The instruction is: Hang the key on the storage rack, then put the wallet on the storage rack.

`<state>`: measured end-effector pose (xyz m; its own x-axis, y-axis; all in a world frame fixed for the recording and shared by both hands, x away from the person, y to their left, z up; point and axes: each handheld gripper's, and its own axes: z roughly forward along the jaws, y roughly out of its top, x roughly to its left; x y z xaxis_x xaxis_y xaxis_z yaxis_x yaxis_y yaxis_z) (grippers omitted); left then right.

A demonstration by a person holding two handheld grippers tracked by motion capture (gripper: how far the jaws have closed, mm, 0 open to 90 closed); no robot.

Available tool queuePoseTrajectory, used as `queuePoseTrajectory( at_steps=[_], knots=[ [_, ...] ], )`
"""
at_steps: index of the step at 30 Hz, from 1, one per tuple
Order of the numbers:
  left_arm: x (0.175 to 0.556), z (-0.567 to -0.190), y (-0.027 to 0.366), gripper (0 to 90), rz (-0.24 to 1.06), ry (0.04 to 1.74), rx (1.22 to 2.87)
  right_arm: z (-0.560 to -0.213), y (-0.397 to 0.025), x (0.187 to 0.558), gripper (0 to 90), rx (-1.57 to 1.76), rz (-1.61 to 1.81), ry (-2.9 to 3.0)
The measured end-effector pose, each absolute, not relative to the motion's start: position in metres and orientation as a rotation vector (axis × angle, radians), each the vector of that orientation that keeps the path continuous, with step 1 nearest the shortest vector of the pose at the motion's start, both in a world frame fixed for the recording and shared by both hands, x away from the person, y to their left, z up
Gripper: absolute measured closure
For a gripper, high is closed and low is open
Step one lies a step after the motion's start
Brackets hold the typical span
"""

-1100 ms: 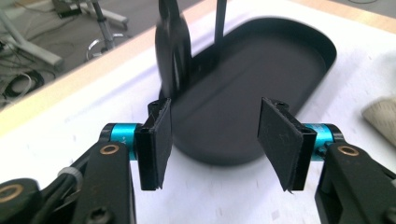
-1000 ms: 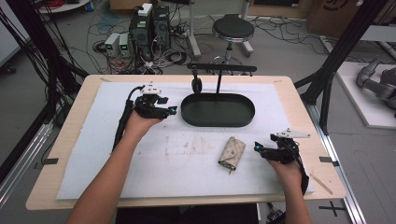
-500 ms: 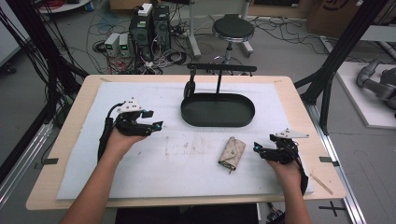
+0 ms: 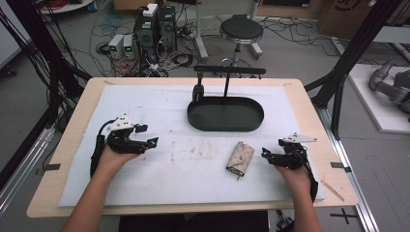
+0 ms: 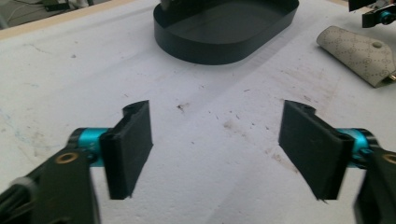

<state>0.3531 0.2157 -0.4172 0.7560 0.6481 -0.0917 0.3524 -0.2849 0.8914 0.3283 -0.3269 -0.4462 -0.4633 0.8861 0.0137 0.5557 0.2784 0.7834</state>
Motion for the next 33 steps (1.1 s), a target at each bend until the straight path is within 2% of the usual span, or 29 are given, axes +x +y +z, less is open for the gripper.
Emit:
queuePoseTrajectory(
  at_steps=[2, 7, 11, 25, 33],
  knots=[
    [0.353, -0.418, 0.218, 20.7, 0.341, 0.751, 1.887, -0.445, -0.328, 0.328, 20.7, 1.303, 1.049, 2.111],
    [0.353, -0.419, 0.221, 17.2, 0.357, 0.780, 1.894, -0.446, -0.330, 0.329, 20.3, 1.306, 1.038, 2.113],
    [0.356, -0.421, 0.226, 16.5, 0.322, 0.801, 1.873, -0.446, -0.331, 0.327, 20.3, 1.306, 1.041, 2.106],
    [0.358, -0.422, 0.225, 16.6, 0.341, 0.845, 1.899, -0.447, -0.335, 0.326, 20.3, 1.312, 1.046, 2.102],
    [0.354, -0.419, 0.194, 16.6, 0.343, 0.802, 1.942, -0.444, -0.338, 0.322, 20.3, 1.317, 1.066, 2.089]
  ],
)
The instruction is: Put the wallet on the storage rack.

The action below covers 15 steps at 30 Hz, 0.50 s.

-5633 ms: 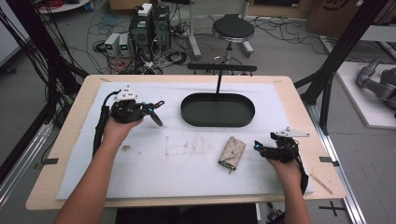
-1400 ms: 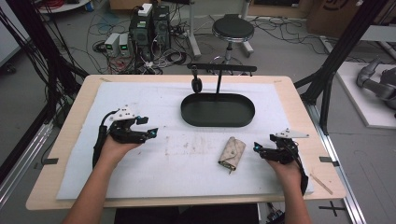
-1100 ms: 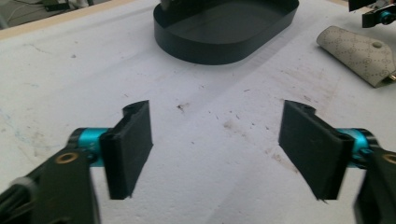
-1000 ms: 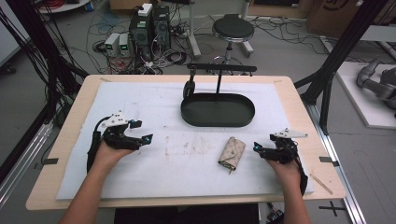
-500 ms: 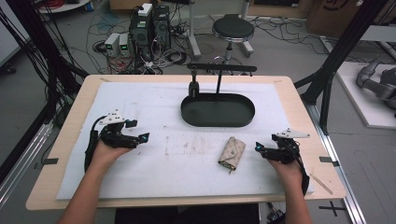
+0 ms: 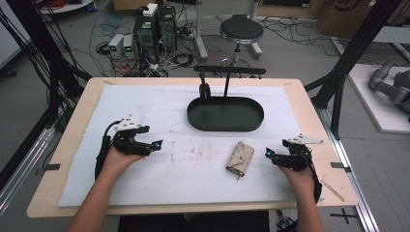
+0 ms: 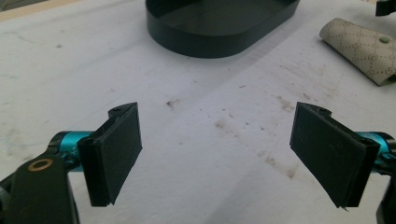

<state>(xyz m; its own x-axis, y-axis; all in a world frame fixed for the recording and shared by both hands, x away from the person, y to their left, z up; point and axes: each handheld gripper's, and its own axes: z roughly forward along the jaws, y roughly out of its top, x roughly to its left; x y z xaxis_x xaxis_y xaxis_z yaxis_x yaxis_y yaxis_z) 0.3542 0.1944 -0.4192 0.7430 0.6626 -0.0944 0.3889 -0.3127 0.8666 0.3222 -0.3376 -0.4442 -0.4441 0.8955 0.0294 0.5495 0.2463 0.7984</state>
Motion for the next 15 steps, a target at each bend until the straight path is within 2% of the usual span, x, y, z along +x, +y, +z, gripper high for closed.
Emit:
queuePoseTrajectory(
  at_steps=[15],
  knots=[
    [0.352, -0.422, 0.105, 16.6, 0.233, 0.695, 2.015, -0.442, -0.352, 0.311, 20.3, 1.341, 1.081, 2.046]
  ],
)
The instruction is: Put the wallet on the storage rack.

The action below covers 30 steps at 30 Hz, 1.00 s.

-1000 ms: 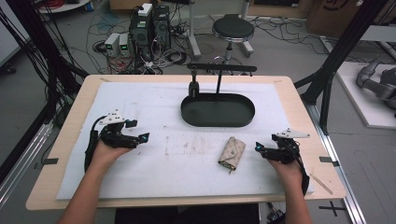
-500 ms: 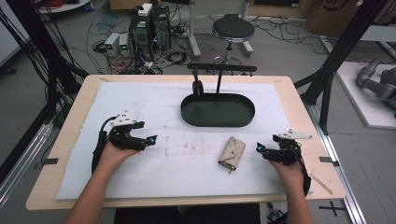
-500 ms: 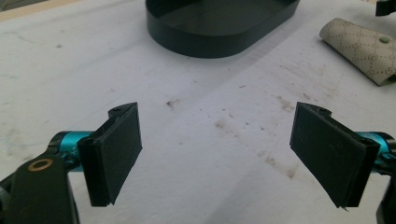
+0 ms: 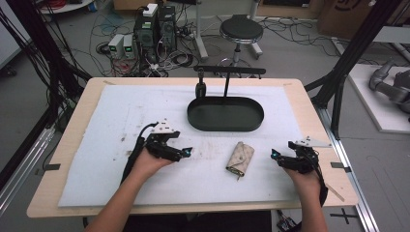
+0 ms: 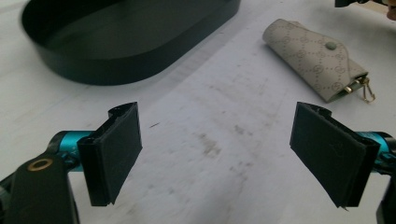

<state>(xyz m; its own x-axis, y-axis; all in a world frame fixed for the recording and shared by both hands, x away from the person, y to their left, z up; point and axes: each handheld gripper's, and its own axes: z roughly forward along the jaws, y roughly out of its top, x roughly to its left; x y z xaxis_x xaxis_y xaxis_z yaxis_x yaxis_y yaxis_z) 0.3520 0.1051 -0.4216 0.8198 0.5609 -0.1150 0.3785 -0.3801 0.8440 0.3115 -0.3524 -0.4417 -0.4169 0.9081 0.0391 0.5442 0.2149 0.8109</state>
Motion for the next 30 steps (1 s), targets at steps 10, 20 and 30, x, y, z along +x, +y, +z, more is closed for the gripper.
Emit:
queuePoseTrajectory(
  at_steps=[10, 20, 30],
  knots=[
    [0.353, -0.422, 0.054, 16.6, 0.189, 0.614, 2.035, -0.442, -0.366, 0.299, 20.3, 1.373, 1.068, 2.021],
    [0.349, -0.424, 0.008, 16.5, 0.148, 0.555, 2.078, -0.441, -0.381, 0.282, 20.3, 1.417, 1.060, 1.974],
    [0.345, -0.433, -0.031, 16.2, 0.117, 0.544, 2.102, -0.440, -0.383, 0.279, 20.3, 1.422, 1.076, 1.963]
  ],
)
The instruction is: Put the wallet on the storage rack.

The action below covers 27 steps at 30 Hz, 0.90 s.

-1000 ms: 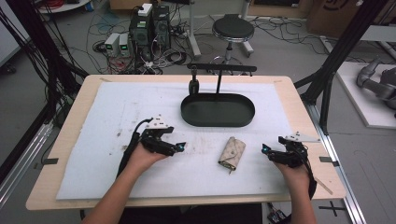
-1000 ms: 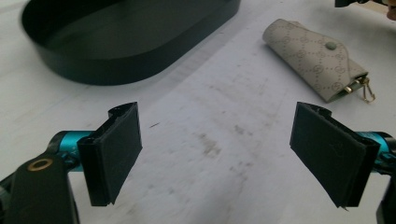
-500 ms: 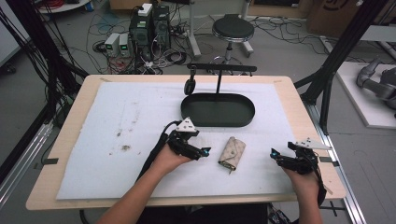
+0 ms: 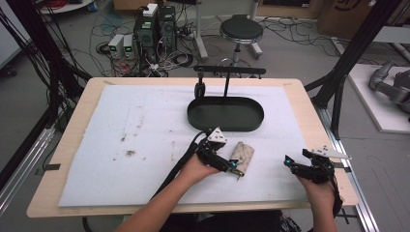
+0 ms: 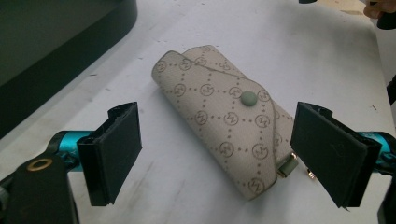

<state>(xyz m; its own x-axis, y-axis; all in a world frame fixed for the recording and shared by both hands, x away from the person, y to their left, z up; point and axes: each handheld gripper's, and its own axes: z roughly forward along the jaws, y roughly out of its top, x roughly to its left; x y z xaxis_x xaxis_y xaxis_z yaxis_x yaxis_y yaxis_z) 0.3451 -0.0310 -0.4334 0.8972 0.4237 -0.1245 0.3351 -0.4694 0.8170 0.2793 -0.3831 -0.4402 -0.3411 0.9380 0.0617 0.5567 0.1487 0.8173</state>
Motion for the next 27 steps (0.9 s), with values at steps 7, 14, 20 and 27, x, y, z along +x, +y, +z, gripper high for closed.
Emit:
queuePoseTrajectory(
  at_steps=[7, 14, 20, 27],
  knots=[
    [0.342, -0.441, -0.053, 16.0, 0.100, 0.536, 2.143, -0.440, -0.380, 0.282, 20.3, 1.412, 1.084, 1.973],
    [0.339, -0.448, -0.071, 12.7, 0.130, 0.552, 2.173, -0.439, -0.382, 0.282, 20.3, 1.427, 1.096, 1.962],
    [0.335, -0.454, -0.082, 9.4, 0.199, 0.548, 2.243, -0.439, -0.383, 0.282, 20.3, 1.421, 1.097, 1.960],
    [0.333, -0.454, -0.083, 14.5, 0.228, 0.547, 2.257, -0.440, -0.383, 0.282, 20.3, 1.419, 1.095, 1.962]
  ],
)
